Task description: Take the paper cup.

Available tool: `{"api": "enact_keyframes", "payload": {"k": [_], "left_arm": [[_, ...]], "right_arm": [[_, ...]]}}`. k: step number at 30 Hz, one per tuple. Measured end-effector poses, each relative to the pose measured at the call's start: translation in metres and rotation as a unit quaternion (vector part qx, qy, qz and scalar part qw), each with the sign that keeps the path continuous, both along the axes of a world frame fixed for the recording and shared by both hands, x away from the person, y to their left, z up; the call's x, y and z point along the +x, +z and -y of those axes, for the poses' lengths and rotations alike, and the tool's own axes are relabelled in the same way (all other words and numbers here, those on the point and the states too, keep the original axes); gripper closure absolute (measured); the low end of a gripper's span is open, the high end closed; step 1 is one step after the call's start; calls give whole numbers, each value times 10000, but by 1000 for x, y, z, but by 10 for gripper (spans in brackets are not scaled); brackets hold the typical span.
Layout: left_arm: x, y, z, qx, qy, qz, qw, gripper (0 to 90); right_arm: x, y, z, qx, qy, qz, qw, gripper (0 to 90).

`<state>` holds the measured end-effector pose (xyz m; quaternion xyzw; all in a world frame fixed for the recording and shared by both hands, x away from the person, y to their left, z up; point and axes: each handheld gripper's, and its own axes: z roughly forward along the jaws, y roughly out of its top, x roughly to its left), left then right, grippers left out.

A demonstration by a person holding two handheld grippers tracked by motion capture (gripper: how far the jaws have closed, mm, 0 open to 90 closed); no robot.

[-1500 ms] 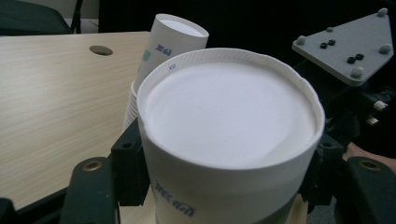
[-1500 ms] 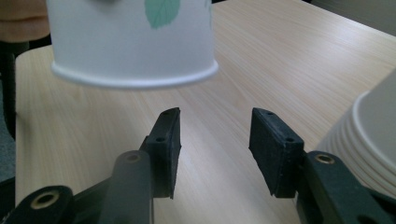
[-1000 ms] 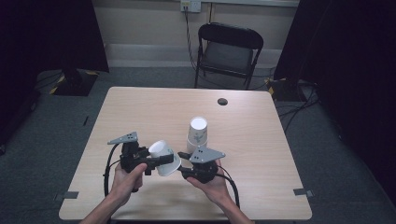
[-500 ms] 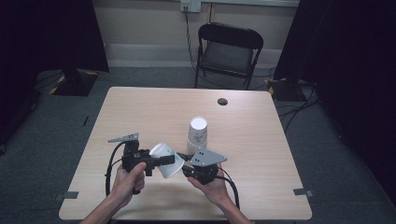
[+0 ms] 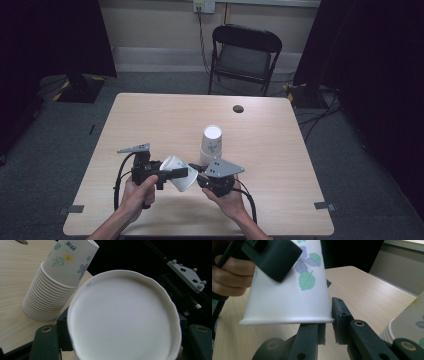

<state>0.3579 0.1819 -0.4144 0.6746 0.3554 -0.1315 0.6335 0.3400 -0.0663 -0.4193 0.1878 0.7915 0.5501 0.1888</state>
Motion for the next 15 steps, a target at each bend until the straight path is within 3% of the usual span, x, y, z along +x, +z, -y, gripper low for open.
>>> {"api": "enact_keyframes", "payload": {"k": [8,15], "left_arm": [[-2,3,1,228,7,227,9995,255],[-3,4,2,298,-35,353,9989,207]], "right_arm": [[2,1,1,35,-42,4,10000,831],[4,4,6,121,-99,13,9999,842]]}}
